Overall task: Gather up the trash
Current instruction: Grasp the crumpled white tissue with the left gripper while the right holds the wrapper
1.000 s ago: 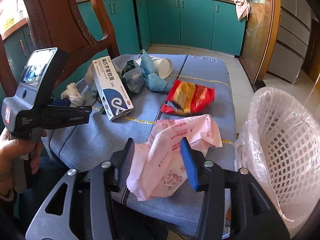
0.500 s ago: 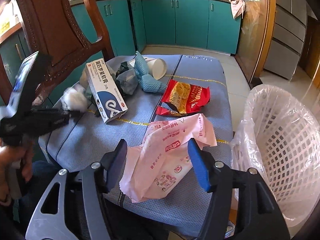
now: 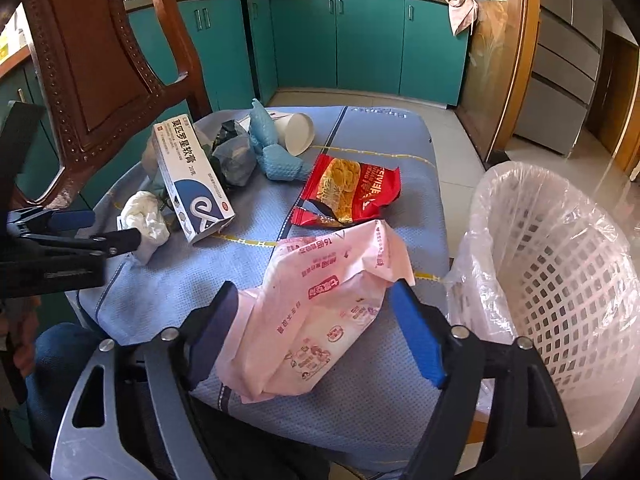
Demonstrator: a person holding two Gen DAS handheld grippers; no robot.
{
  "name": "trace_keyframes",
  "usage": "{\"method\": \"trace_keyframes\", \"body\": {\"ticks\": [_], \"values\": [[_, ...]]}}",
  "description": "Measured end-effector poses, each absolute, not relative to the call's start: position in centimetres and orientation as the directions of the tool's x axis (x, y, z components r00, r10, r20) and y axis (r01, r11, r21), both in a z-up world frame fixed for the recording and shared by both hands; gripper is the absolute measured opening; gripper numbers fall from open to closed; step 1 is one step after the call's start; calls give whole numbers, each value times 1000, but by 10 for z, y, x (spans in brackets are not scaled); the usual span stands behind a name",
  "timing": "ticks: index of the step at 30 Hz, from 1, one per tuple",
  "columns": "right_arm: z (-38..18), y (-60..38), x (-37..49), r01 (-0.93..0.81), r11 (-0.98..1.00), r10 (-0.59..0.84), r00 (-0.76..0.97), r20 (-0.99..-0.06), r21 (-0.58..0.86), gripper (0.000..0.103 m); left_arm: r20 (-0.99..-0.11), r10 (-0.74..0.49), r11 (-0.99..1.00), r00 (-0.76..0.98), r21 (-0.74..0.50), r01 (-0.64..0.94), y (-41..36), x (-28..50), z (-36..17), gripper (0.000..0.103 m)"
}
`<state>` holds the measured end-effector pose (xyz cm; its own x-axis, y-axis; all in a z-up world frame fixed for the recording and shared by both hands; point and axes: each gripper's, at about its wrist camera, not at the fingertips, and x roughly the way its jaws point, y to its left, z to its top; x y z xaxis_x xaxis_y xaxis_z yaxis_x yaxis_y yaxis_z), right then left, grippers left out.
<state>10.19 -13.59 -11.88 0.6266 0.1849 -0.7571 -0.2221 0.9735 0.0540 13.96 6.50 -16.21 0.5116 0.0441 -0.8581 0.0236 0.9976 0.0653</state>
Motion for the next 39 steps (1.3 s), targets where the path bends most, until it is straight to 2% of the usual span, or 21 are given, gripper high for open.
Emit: {"method": "trace_keyframes", "body": {"ticks": [5, 8, 11, 13, 15, 17, 18, 20, 28, 32, 33, 34, 35, 36, 39], "values": [[-121, -132, 106, -228, 973, 175, 622, -763, 38, 85, -883, 30, 999, 468, 36, 3, 67, 157, -180, 84], [-125, -125, 110, -235, 972, 155, 618, -771, 7, 85, -892, 18, 999, 452, 32, 22, 63, 160, -187, 55], [-131, -118, 111, -238, 970, 114, 616, -779, -47, 83, -889, 25, 999, 458, 42, 26, 58, 157, -186, 48], [-133, -115, 110, -250, 967, 113, 612, -783, -56, 69, -887, 22, 999, 461, 38, 26, 59, 154, -185, 44], [-135, -113, 108, -252, 965, 98, 610, -786, -76, 46, -885, 13, 1000, 466, 22, 15, 63, 149, -182, 41], [-136, -112, 106, -265, 961, 105, 601, -792, -74, 30, -879, 5, 1000, 477, 8, 5, 65, 144, -181, 40], [-135, -112, 105, -267, 961, 107, 603, -791, -74, 26, -874, 9, 1000, 485, 10, 1, 66, 140, -178, 40], [-131, -111, 101, -269, 959, 98, 618, -780, -92, 21, -862, 15, 1000, 506, 15, -5, 67, 131, -172, 40], [-82, -115, 86, -264, 957, 112, 719, -686, -121, 19, -767, 37, 999, 641, 28, -24, 68, 99, -116, 40], [-68, -124, 89, -234, 967, 112, 742, -661, -98, 19, -717, 62, 998, 695, 61, -27, 66, 88, -89, 40], [-70, -132, 92, -221, 974, 132, 734, -667, -50, 24, -713, 58, 998, 698, 59, -23, 67, 85, -86, 40], [-73, -135, 95, -217, 976, 146, 722, -677, -21, 31, -712, 53, 998, 701, 55, -20, 65, 83, -83, 40], [-80, -138, 99, -210, 978, 164, 698, -697, 20, 56, -711, 48, 999, 702, 51, -17, 64, 81, -82, 40], [-85, -138, 100, -207, 978, 168, 686, -708, 31, 72, -713, 44, 999, 700, 48, -15, 64, 80, -83, 40], [-111, -125, 104, -230, 973, 144, 644, -751, -10, 73, -722, 29, 999, 691, 38, -2, 61, 85, -89, 41]]}}
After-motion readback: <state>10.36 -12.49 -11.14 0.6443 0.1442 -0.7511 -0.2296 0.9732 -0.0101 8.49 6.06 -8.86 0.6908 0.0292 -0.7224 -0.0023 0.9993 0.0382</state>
